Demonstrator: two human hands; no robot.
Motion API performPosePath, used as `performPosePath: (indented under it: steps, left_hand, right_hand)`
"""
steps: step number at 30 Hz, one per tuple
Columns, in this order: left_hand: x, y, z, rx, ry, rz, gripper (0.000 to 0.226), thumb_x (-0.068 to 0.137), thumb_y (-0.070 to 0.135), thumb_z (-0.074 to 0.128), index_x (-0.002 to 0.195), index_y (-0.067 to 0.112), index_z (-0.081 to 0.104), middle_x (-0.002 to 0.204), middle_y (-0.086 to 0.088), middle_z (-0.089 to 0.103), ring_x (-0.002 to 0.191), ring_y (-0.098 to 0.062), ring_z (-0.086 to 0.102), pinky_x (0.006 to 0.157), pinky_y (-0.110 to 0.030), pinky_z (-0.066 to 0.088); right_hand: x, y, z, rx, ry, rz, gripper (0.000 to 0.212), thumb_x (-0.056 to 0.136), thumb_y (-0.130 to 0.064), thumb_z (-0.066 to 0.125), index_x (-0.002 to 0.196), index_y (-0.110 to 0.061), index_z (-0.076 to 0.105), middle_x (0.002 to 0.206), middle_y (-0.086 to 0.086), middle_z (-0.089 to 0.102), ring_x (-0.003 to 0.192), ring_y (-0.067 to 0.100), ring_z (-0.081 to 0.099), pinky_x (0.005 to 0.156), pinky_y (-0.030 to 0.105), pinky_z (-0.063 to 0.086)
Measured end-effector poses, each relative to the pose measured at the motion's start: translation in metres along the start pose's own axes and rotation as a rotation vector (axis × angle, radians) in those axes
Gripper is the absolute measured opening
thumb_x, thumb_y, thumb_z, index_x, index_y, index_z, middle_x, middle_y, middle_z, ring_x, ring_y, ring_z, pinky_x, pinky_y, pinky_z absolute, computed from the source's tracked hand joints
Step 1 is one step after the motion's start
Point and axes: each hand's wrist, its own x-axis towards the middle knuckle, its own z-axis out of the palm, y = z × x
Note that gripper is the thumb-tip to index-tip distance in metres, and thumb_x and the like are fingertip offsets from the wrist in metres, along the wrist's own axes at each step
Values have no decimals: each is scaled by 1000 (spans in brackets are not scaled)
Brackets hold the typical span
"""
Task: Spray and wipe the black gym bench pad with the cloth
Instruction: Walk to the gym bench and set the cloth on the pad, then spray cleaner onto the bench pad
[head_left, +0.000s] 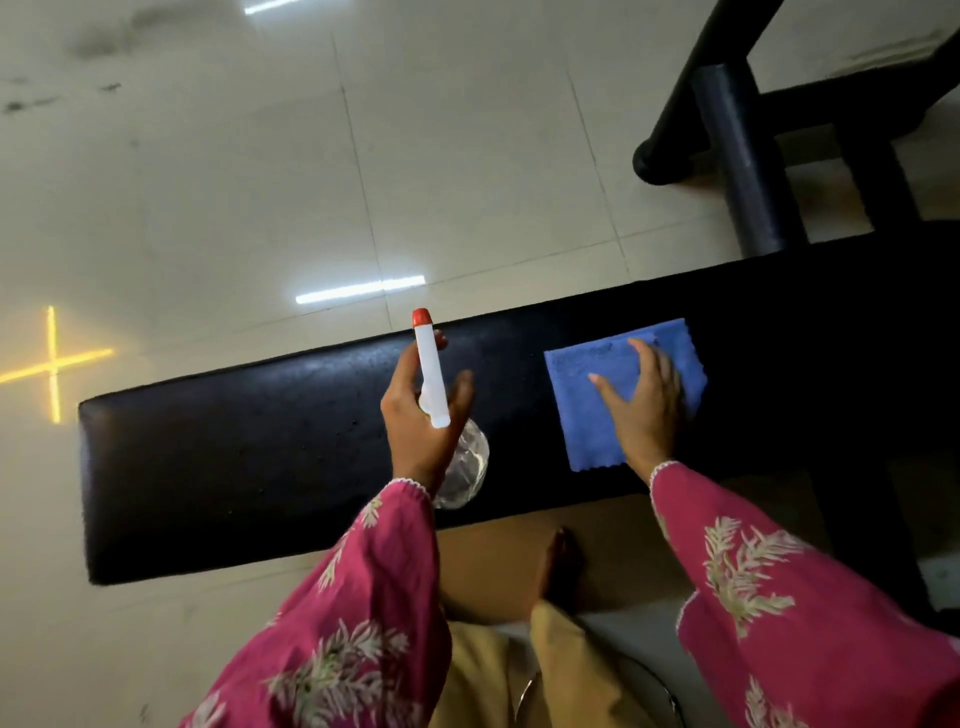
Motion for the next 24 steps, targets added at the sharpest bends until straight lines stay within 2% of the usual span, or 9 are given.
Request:
performPosePath:
  steps: [3, 5, 8, 10, 12, 14, 17, 19, 24]
  left_hand:
    - [-5, -14, -38, -20, 25, -40, 38, 76, 28, 67, 112, 23, 56, 105, 14, 61, 82, -23, 59, 78, -55, 53]
    - [-10, -21, -58, -59, 29, -76, 34, 75, 33, 68, 107, 35, 56, 103, 15, 62, 81, -22, 59, 75, -56, 52]
    - [-15, -38, -114, -84, 94, -143, 33, 76, 27, 69, 104, 37, 54, 95, 12, 62, 80, -9, 61, 74, -37, 53]
    - [-17, -54, -154, -141, 157, -220, 33, 81, 11, 69, 106, 26, 52, 91, 9, 60, 68, 5, 59, 63, -16, 50]
    - [-20, -75, -200, -198, 242, -332, 34, 83, 2, 64, 110, 18, 50, 99, 4, 59, 66, 10, 59, 59, -8, 46]
    - [-22, -93, -240, -259, 313, -451, 29, 83, 2, 64, 107, 13, 53, 95, 2, 59, 63, 4, 59, 55, -10, 46]
    - [-30, -116, -288, -372, 324, -607, 11, 83, 6, 64, 90, 13, 59, 74, -1, 55, 41, -11, 48, 40, -23, 41]
    - [-34, -125, -308, -421, 307, -675, 6, 83, 7, 62, 84, 12, 57, 69, -7, 51, 32, -16, 42, 36, -21, 36]
    - [-45, -151, -336, -420, 307, -728, 12, 83, 9, 62, 84, -1, 57, 70, -11, 57, 30, -18, 42, 35, -20, 37]
  right_hand:
    - [-36, -38, 36, -70, -146, -104, 57, 77, -29, 73, 125, -4, 53, 122, 20, 56, 114, 36, 50, 94, 43, 39]
    - [-58, -57, 54, -82, -253, -152, 57, 81, -33, 68, 129, -8, 50, 129, 14, 53, 121, 30, 46, 99, 39, 34]
    - [-99, -94, 96, -112, -426, -287, 65, 84, -38, 63, 138, -12, 39, 143, 9, 41, 134, 25, 32, 110, 40, 22]
    - [-122, -117, 122, -213, -560, -365, 74, 86, -44, 58, 145, -18, 23, 153, 4, 23, 142, 21, 15, 113, 41, 9]
    - [-145, -139, 150, -340, -662, -415, 83, 86, -49, 55, 148, -24, 5, 157, 0, 2, 144, 18, -1, 114, 44, 1]
    - [-161, -157, 172, -446, -690, -420, 94, 83, -54, 56, 146, -27, -8, 156, 1, -13, 143, 21, -10, 113, 50, -2]
    - [-179, -173, 200, -542, -700, -358, 104, 76, -55, 62, 145, -30, -12, 154, 2, -22, 141, 26, -16, 110, 59, 1]
    - [-184, -173, 209, -575, -672, -313, 107, 74, -52, 67, 145, -32, -10, 153, 1, -24, 141, 27, -17, 108, 62, 3]
    - [-185, -167, 216, -598, -606, -293, 108, 70, -50, 71, 145, -35, -6, 154, -2, -19, 142, 25, -15, 108, 63, 5]
